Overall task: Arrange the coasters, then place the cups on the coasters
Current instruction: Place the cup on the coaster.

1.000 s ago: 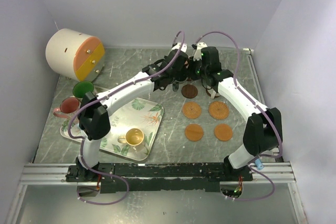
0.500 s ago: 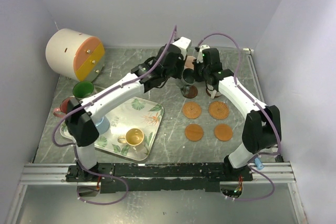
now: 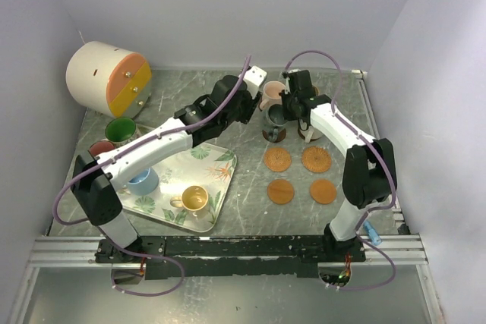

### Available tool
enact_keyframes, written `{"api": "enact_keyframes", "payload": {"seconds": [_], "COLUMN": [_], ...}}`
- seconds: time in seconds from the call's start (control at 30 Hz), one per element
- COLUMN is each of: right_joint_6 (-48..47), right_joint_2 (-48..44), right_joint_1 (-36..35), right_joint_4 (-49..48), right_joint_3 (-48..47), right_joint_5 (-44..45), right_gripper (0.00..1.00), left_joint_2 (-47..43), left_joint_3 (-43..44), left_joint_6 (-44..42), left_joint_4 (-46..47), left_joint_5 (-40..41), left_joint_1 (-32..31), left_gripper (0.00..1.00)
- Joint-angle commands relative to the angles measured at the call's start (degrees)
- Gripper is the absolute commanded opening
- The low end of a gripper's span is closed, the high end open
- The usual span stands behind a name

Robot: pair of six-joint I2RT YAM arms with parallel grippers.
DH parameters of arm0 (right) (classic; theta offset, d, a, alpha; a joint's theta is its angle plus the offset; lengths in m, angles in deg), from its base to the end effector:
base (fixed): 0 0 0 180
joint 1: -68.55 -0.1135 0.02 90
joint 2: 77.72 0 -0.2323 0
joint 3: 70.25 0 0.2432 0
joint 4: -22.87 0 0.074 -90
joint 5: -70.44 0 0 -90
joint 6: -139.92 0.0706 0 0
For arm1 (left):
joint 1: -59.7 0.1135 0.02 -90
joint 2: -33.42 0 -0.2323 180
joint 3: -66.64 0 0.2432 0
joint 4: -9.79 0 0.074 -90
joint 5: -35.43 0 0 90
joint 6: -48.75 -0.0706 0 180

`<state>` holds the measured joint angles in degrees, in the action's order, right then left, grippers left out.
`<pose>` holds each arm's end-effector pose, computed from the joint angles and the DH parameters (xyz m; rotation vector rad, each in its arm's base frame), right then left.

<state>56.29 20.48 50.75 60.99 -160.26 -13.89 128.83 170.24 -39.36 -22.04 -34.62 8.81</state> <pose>0.3768 0.1136 0.2045 -0.1896 2.3680 0.0843 0.2781 -0.3039 0.3231 0.6056 1.8707 -0.2600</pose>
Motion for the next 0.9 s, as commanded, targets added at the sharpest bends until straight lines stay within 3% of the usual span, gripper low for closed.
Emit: {"api": "enact_keyframes", "payload": {"seconds": [0.0,0.23,0.87], "right_joint_6": [0.69,1.28,2.57], "right_joint_2": [1.13,4.28,11.82], "right_joint_1": [0.34,0.41,0.92], "right_joint_4": [0.1,2.89,9.88], "right_joint_3": [-5.44,-8.51,-15.88], "right_joint_5": [2.4,2.89,4.8], "right_gripper": [0.0,0.0,0.0], "left_joint_2": [-3.39,-4.59,-6.53], "left_joint_3": [-1.73,-3.37,-5.66], "left_joint_6": [-3.18,-3.96,-4.71], "left_joint_4": [3.97,5.1,6.82], "left_joint_5": [4.04,5.38,5.83], "left_joint_1": [-0.2,-0.22,-0.18], "left_gripper": [0.58,0.7,0.73]}}
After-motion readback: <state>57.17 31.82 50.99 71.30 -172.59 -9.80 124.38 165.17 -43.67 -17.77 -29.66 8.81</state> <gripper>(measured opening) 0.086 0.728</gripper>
